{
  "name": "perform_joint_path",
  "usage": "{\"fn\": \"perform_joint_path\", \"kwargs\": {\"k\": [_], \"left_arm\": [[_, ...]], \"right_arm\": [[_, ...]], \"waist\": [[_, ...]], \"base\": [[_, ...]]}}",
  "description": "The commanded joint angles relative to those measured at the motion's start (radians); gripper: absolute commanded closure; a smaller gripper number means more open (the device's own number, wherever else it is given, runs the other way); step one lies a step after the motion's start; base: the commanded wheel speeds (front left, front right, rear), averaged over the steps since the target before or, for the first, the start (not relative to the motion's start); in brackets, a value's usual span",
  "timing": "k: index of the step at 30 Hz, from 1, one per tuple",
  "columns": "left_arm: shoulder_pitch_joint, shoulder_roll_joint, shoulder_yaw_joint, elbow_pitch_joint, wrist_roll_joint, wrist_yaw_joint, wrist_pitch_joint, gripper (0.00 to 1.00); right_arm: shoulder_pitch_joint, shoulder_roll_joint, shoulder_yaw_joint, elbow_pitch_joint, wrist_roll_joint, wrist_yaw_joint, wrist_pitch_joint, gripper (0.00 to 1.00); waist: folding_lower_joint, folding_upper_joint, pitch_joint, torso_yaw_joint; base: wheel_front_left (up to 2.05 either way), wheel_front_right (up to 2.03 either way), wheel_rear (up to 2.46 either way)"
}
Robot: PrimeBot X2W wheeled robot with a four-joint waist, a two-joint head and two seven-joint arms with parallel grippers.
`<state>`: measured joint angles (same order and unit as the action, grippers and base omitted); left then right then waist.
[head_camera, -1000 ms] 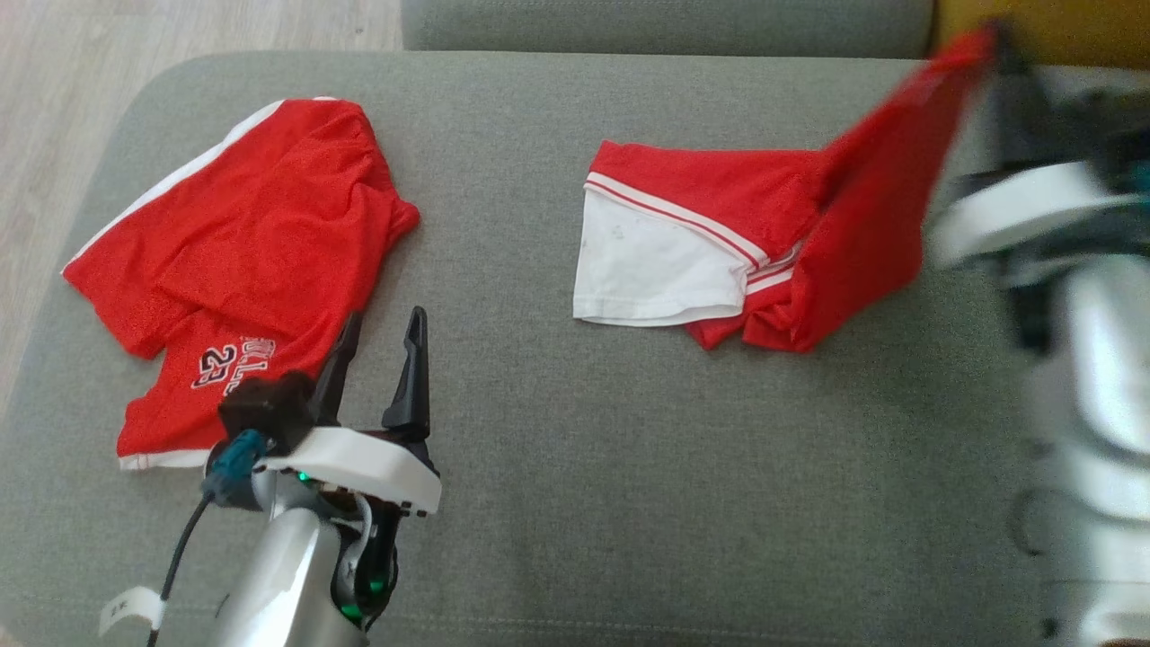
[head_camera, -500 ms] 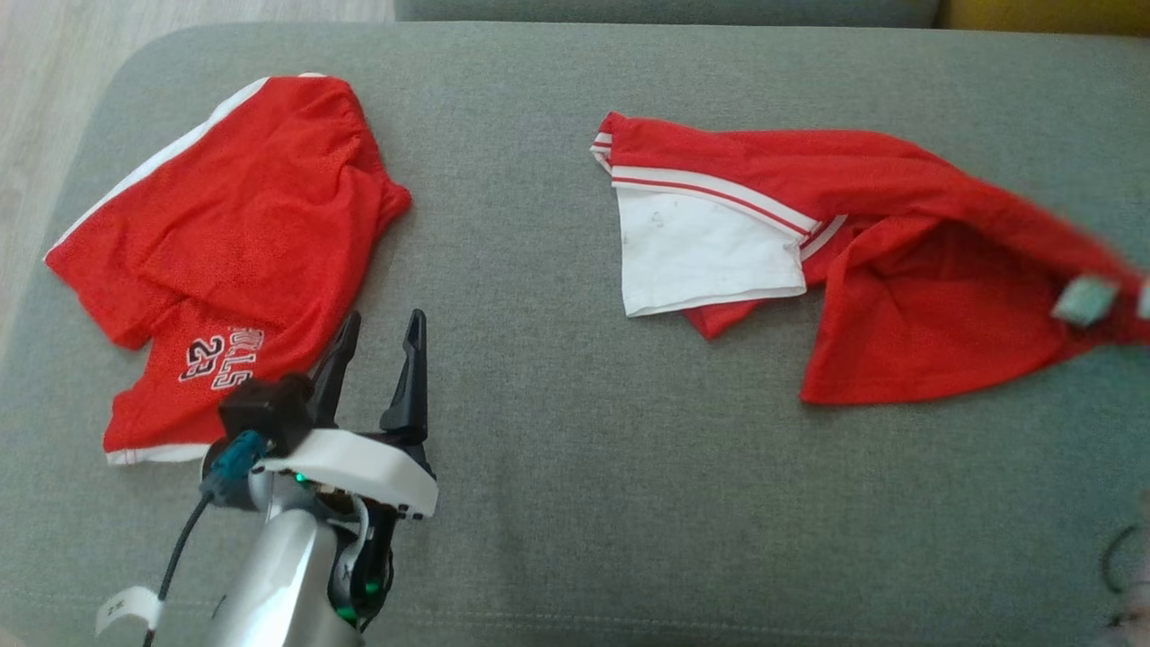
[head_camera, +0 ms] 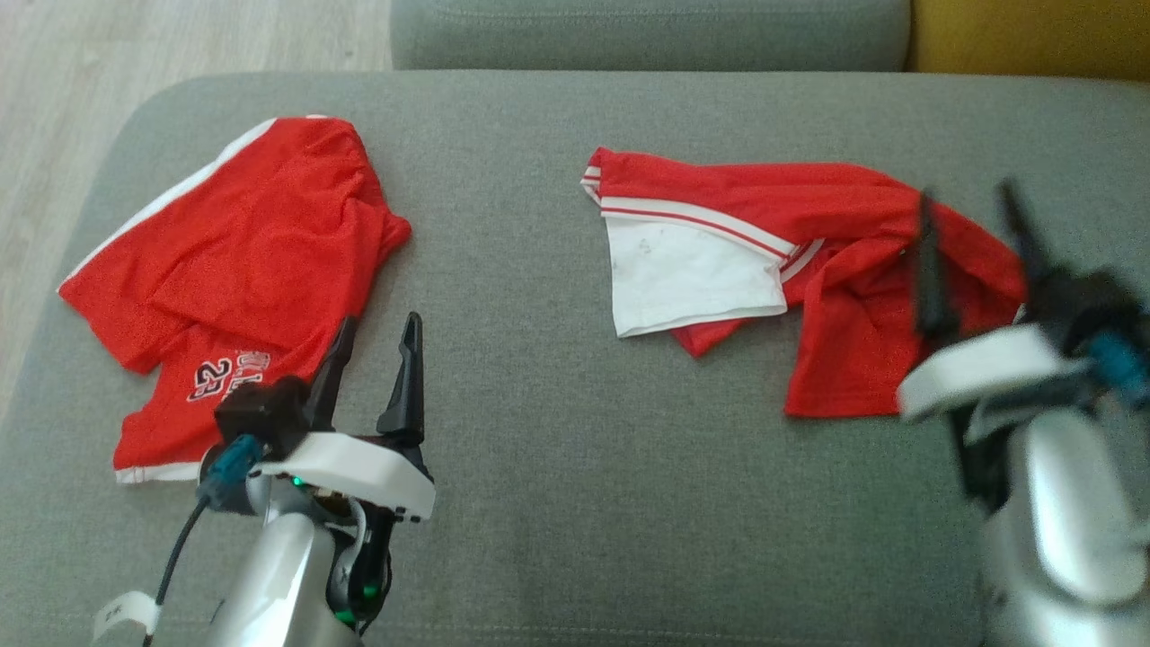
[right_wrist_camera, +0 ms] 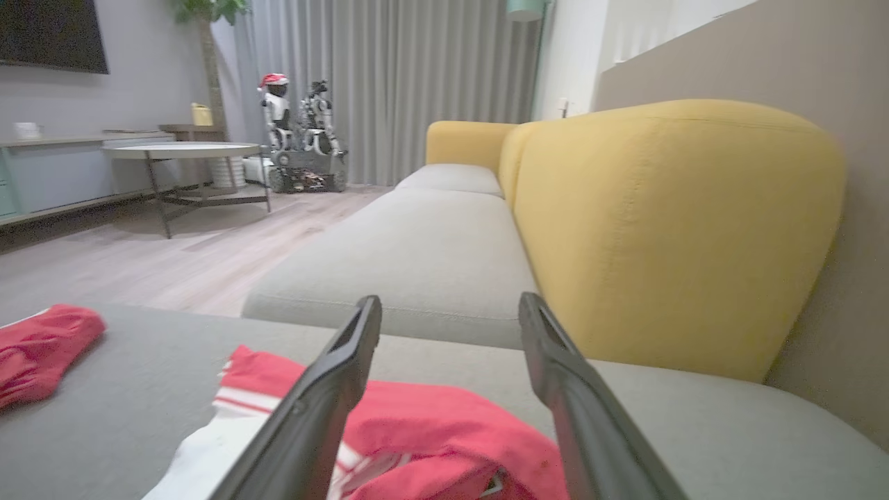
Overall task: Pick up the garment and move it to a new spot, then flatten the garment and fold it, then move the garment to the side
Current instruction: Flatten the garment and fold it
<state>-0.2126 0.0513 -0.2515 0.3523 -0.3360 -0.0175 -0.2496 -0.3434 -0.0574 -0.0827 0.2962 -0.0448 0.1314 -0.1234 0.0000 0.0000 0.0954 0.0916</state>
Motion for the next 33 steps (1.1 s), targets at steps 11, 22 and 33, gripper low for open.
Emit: {"fn": "perform_joint_path", "kwargs": {"k": [11, 22, 33], "left_arm": [[-0.008, 0.0, 0.019, -0.05, 0.002, -0.001, -0.012, 0.0], [-0.035, -0.001, -0.013, -0.038, -0.023, -0.002, -0.012, 0.0], [-0.053, -0.001, -0.046, -0.036, -0.055, 0.013, -0.012, 0.0]], "right_arm": [[0.155, 0.007, 0.251, -0.072, 0.021, -0.001, -0.01, 0.0], [-0.036, -0.06, 0.479, 0.11, -0.012, -0.001, 0.094, 0.0], [-0.193, -0.11, 0.565, 0.368, 0.021, -0.001, 0.125, 0.0]], "waist": [[0.0, 0.0, 0.001, 0.036], [0.0, 0.0, 0.063, 0.122], [0.0, 0.0, 0.107, 0.205]], "base": [[0.0, 0.0, 0.0], [0.0, 0.0, 0.0], [0.0, 0.0, 0.0]]}}
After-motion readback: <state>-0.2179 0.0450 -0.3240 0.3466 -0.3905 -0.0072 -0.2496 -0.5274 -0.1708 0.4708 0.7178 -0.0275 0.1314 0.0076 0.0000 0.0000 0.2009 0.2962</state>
